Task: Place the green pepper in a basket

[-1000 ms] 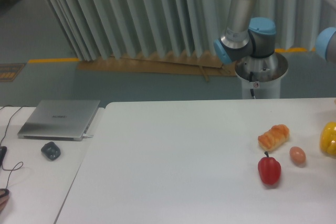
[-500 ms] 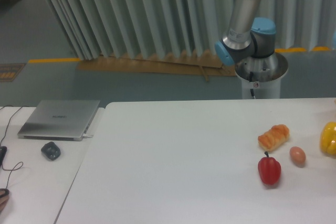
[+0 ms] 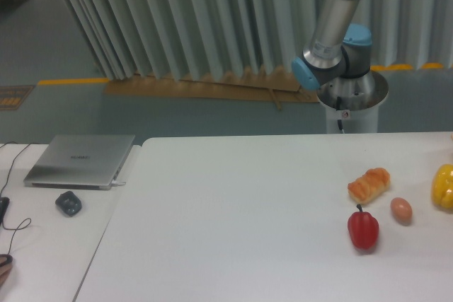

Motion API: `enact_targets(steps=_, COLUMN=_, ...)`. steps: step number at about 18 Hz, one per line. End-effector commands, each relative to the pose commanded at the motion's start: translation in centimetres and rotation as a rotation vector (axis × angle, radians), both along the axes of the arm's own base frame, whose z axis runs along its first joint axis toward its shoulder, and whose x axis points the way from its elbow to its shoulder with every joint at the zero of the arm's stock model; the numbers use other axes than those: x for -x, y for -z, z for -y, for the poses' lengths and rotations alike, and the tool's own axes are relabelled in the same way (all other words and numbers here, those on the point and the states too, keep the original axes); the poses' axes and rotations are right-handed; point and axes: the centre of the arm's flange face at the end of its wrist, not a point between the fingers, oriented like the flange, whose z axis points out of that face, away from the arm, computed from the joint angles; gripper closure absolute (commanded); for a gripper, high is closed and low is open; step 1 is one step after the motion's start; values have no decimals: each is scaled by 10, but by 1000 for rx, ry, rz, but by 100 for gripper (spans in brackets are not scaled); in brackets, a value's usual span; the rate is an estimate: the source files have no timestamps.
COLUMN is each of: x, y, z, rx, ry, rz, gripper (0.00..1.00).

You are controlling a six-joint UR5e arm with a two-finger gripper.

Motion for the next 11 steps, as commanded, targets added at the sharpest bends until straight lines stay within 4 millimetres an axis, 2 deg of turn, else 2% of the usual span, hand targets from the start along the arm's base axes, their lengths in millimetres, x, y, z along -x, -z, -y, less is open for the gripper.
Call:
enact_targets(steps=9, x=1, y=9, z=-4, rx=-1, ry=5, rz=8, gripper=40)
enact_targets(steps=10, x=1, y=9, z=-4, rx=-1, ry=5, rz=8, gripper=39)
enact_targets(steps=11, x=1, y=9, z=-4, rx=-1, ry=5, rz=8, gripper=31)
